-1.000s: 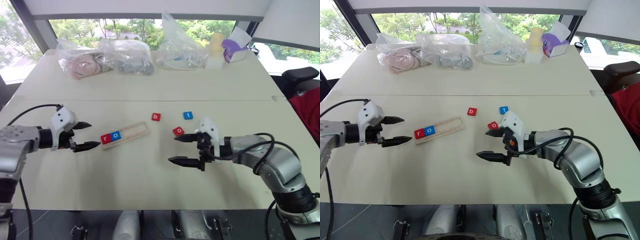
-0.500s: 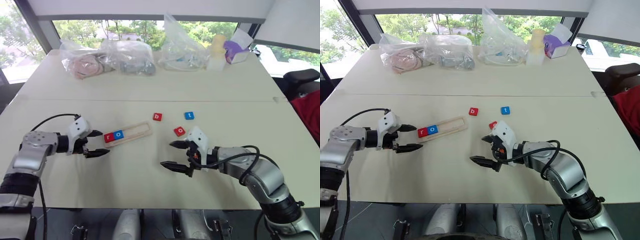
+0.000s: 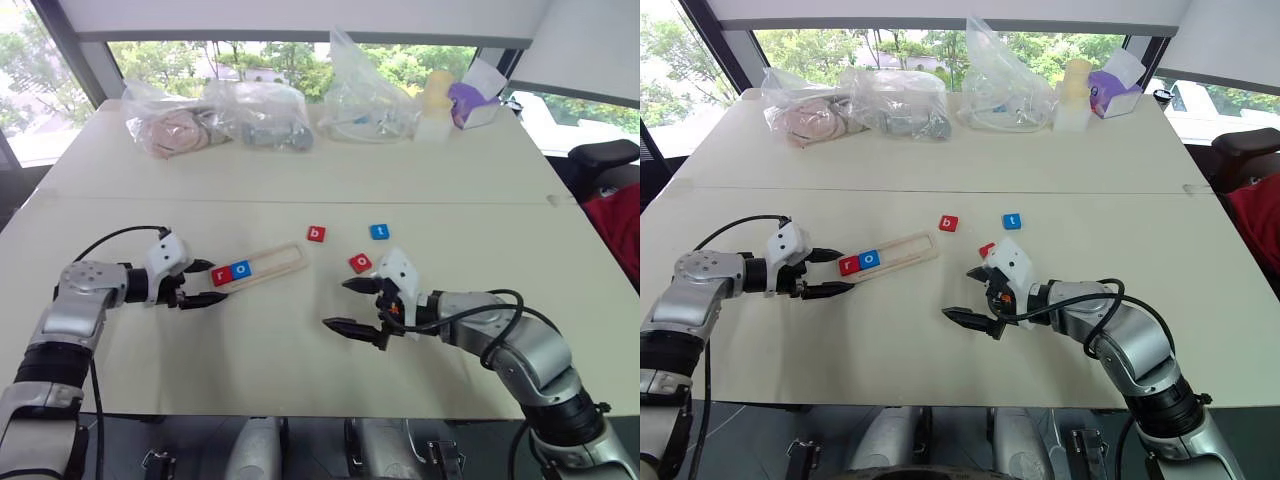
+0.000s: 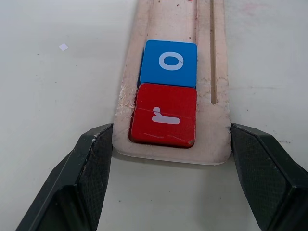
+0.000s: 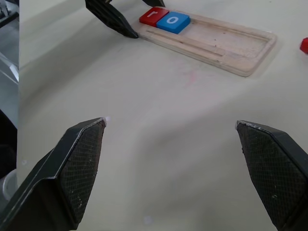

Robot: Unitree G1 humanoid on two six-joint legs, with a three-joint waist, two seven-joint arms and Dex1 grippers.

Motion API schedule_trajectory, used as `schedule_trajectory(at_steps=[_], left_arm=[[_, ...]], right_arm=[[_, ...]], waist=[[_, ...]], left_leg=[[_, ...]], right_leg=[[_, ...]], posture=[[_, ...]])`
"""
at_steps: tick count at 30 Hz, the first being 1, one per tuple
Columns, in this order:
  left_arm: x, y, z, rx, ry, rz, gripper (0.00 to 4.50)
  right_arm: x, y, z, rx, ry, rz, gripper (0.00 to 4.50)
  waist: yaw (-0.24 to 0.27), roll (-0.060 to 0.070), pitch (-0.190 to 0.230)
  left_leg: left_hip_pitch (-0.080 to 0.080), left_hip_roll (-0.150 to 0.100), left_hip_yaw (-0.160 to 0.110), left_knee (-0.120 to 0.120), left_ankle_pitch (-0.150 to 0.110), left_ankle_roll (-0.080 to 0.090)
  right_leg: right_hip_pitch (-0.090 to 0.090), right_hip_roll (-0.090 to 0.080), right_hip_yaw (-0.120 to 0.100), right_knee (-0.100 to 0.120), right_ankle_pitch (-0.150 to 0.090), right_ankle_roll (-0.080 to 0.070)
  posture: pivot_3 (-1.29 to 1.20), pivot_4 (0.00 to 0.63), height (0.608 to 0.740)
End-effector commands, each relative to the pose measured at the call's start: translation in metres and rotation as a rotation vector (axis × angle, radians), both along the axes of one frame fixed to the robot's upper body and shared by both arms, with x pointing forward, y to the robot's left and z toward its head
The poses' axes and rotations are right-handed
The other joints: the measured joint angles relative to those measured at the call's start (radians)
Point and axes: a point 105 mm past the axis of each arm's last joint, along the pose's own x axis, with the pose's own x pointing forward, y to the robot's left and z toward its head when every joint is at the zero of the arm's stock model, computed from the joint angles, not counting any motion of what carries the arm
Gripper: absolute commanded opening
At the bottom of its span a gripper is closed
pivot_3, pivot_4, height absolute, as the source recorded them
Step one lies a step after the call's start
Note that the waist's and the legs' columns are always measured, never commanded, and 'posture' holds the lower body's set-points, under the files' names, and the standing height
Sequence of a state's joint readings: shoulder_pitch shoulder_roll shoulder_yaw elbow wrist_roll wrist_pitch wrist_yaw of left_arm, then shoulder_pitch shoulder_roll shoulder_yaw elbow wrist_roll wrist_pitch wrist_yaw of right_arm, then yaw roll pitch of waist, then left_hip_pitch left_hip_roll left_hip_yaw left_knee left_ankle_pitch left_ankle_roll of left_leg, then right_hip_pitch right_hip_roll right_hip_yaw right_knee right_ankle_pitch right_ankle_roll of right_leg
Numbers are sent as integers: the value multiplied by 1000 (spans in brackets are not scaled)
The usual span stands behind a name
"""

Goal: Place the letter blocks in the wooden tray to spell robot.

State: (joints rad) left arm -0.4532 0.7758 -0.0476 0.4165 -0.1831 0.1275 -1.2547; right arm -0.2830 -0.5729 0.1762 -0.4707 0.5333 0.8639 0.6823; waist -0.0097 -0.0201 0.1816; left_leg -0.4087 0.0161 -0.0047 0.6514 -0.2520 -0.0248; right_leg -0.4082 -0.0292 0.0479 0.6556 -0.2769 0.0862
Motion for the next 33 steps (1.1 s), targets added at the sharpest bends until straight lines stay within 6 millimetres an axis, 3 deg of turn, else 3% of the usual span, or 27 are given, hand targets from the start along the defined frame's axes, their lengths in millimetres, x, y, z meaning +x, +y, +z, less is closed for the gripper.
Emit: schedule_trajectory(at_steps=[1,7,16,27,33], left_arm=[[3,-21,18,-29,-25,-95,3164],[-2,-47,27,36,-20,-297,3164],[3,-49,13,135,4,-400,3164],[9,-50,6,112,17,-350,3164],[2,-53,2,93,42,-365,3164]], right_arm=[[11,-10,13,13,-66,-56,4500],[21,-30,21,23,-97,-185,4500],[26,-55,25,26,-116,-344,4500],[32,-60,25,17,-131,-382,4500],[33,-57,25,17,-134,-368,4500]], waist=[[-2,0,0],[-7,-1,0],[-9,0,0],[-6,0,0],[-6,0,0]], left_leg=[[0,0,0,0,0,0],[-1,0,0,-1,0,0],[-1,0,0,-1,0,0],[-1,0,0,0,0,0],[0,0,0,0,0,0]], right_leg=[[0,0,0,0,0,0],[-1,1,0,0,1,2],[-1,2,1,1,1,2],[-1,2,1,2,1,2],[-1,2,1,3,1,3]], posture=[[0,150,735],[0,150,735],[0,150,735],[0,150,735],[0,150,735]])
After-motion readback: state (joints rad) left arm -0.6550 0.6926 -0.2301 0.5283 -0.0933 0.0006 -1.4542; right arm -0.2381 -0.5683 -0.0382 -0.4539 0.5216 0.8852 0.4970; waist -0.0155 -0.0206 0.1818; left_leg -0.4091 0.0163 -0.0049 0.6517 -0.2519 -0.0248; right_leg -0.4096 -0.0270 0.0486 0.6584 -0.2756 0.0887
